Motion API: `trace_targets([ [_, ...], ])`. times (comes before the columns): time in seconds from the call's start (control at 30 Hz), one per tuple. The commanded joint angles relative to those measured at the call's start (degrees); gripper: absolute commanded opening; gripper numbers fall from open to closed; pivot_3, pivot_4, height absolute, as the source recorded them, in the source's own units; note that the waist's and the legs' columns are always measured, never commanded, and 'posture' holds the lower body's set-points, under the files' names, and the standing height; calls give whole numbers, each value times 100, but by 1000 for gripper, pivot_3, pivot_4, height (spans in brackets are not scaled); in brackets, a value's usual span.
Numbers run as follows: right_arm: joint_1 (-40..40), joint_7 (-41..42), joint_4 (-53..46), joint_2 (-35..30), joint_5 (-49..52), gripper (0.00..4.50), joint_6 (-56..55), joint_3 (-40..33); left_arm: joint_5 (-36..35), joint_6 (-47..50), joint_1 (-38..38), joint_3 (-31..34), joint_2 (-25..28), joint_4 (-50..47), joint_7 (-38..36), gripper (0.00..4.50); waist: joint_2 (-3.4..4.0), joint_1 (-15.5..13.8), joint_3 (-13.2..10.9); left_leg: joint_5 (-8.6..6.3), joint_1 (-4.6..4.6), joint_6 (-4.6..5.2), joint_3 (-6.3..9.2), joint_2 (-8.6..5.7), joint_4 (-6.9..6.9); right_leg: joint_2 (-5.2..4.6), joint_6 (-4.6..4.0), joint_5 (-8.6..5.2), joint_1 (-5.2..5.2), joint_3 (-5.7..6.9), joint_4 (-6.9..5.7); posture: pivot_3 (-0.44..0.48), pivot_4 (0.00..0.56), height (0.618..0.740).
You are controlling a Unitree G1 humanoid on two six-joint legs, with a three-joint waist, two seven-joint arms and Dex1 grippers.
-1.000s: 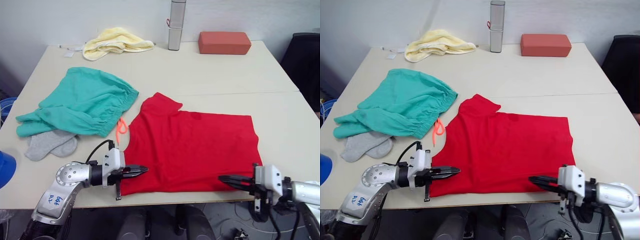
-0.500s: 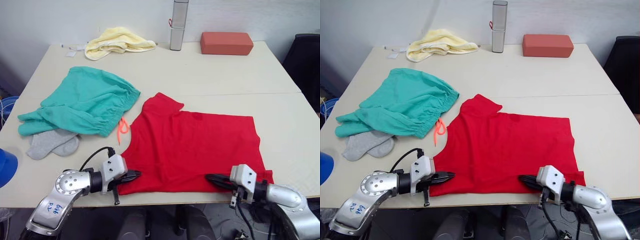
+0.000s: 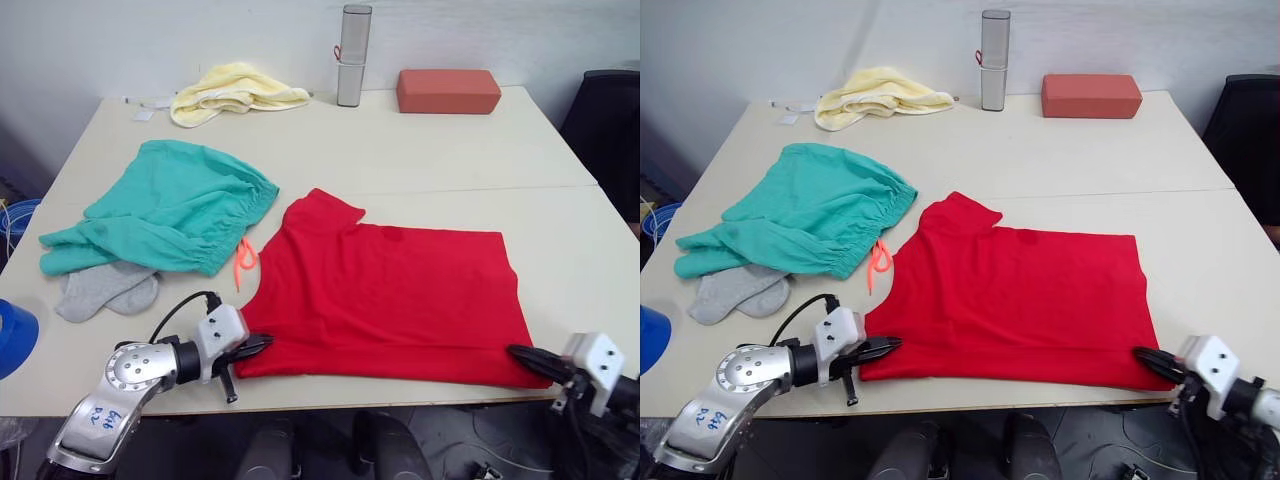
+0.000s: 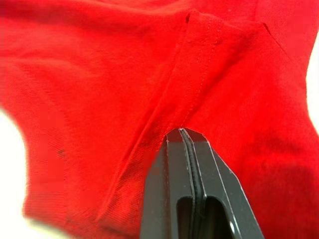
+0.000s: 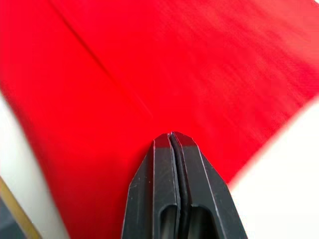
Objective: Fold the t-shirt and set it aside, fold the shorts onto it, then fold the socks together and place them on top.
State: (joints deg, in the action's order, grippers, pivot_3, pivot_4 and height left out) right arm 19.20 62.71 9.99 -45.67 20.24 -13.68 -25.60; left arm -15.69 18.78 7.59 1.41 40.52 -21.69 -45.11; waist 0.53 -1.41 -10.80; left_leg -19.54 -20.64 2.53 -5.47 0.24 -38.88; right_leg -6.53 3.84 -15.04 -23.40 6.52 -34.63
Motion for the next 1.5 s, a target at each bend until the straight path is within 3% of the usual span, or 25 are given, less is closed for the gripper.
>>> trace_targets([
  [0.03, -26, 218, -121, -57, 472, 40, 68, -319, -193, -466, 71, 516, 89, 180, -244, 0, 1, 1, -2, 0, -2, 0, 0, 2, 1, 0, -2, -1, -4, 0, 0, 0, 150, 740],
  [0.13, 102, 519, -542, -146, 844, 40, 237, -510, -462, -819, 53, 900, 186, 376, -652, 0, 5, 1, -4, 1, -7, 0, -1, 2, 6, 0, -2, -1, -10, 0, 0, 0, 150, 740],
  [0.23, 360, 914, -1097, -266, 1131, 566, 401, -644, -919, -1300, 89, 1296, 291, 393, -1343, 369, 10, 1, -7, 1, -9, 0, 0, 4, 10, 0, -3, -2, -13, 0, 3, 0, 150, 740],
  [0.37, 661, 1482, -1619, -340, 1024, 1811, -13, -506, -891, -2054, 327, 1300, 512, 231, -2086, 1429, 10, -2, -6, -10, -13, -20, 0, 6, 16, 0, -4, -2, -16, 2, 14, 0, 150, 740],
  [0.57, 652, 1784, -1394, -230, 414, 3857, -1065, -94, -312, -3138, 626, 843, 514, 194, -2388, 3278, 8, -7, -7, -11, -12, -19, -3, 4, 25, 0, -3, -2, -11, 3, 26, 0, 150, 740],
  [1.13, 305, 972, 267, -426, -795, 3857, -2699, 207, 1201, -3282, 526, -42, 225, 303, -1123, 3278, 6, -2, -8, -5, 0, -16, -12, 3, 47, 4, 0, 0, -10, -1, 28, 0, 150, 740],
  [1.27, 215, 765, 362, -460, -871, 2943, -2718, 347, 1264, -3127, 441, -29, 241, 357, -935, 3325, 5, -1, -8, -1, 3, -17, -12, 2, 53, 4, 0, 0, -9, -1, 27, 0, 150, 740],
  [1.5, 57, 592, 418, -457, -966, 794, -2794, 695, 1364, -2886, 571, -67, 447, 444, -932, 1158, -72, 150, 29, -2, 40, -21, -18, 6, 67, 6, -3, -2, 20, -11, 28, 0, 150, 740],
])
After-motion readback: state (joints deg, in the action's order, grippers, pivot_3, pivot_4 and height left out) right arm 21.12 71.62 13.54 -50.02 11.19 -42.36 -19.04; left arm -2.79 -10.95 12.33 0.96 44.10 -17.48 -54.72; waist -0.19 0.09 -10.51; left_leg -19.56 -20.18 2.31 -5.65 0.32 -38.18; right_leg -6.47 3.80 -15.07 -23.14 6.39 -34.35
